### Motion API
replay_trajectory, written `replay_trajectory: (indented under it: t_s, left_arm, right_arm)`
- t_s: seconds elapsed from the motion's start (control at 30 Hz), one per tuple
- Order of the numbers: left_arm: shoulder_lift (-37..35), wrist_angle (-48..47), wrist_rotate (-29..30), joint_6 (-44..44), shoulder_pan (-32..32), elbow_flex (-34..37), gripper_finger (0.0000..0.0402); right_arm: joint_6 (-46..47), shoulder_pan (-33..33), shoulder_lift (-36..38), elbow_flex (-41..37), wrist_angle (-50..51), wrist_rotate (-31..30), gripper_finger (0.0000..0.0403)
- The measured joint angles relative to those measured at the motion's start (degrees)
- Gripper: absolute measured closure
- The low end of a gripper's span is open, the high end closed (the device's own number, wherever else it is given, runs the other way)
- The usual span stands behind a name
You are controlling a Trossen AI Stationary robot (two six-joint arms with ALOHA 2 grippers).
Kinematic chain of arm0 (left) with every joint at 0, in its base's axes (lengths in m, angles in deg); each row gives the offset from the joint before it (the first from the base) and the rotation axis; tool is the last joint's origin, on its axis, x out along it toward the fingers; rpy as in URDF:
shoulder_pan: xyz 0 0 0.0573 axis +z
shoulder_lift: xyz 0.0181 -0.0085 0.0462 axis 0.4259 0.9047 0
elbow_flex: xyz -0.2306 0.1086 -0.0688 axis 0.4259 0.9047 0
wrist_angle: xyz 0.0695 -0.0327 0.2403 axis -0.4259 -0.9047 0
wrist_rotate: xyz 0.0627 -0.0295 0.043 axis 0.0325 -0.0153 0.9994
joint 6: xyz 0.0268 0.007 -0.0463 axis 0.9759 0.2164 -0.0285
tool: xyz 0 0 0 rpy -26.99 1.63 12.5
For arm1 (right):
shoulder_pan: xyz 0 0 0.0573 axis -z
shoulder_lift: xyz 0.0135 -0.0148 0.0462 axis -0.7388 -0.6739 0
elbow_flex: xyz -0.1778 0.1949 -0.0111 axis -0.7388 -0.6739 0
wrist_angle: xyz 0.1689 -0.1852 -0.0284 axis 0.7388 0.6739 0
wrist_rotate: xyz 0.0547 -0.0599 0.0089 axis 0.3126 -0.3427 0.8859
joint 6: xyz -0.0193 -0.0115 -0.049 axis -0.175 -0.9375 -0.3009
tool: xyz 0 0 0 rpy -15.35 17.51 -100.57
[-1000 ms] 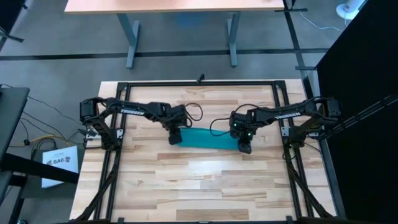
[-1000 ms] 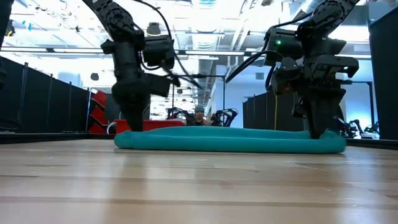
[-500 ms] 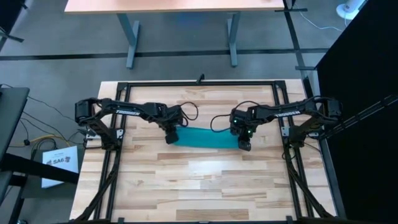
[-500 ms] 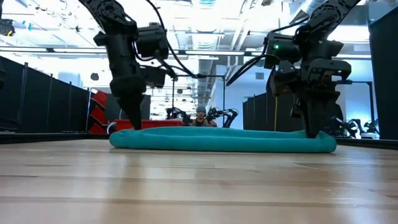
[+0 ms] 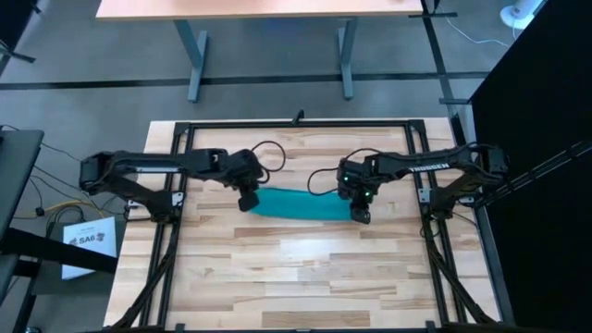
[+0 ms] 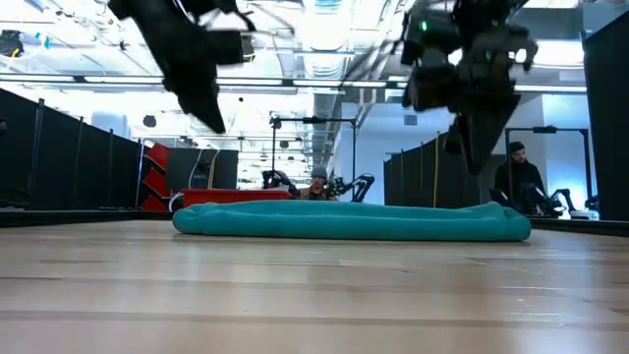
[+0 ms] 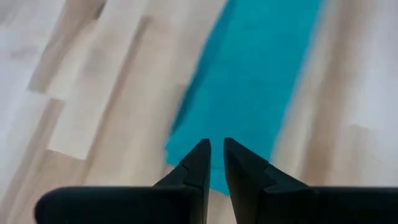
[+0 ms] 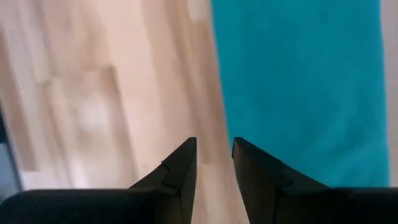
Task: Roll towel
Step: Roll the blue towel, then return to Home Position
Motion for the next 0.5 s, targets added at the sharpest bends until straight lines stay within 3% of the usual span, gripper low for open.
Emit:
replay_trajectory:
  t_s: [0.23,0.4,0.5]
  left_arm:
    - [-7.6,1.9,-3.4,-2.0,-11.3,0.0,0.0400]
    - [-9.3,4.9,-8.3,-4.8,-20.3,-0.1,0.0401]
    - [-9.3,5.9,-8.9,-5.6,-24.6,-0.1,0.0401]
  right_arm:
    - [4.6,-6.4,0.0,6.1,1.1,0.9,0.0310]
    - [10.8,-10.7,0.0,7.7,-6.1,0.9,0.0311]
    - [13.8,-12.7,0.0,8.1,-13.9,1.0,0.0340]
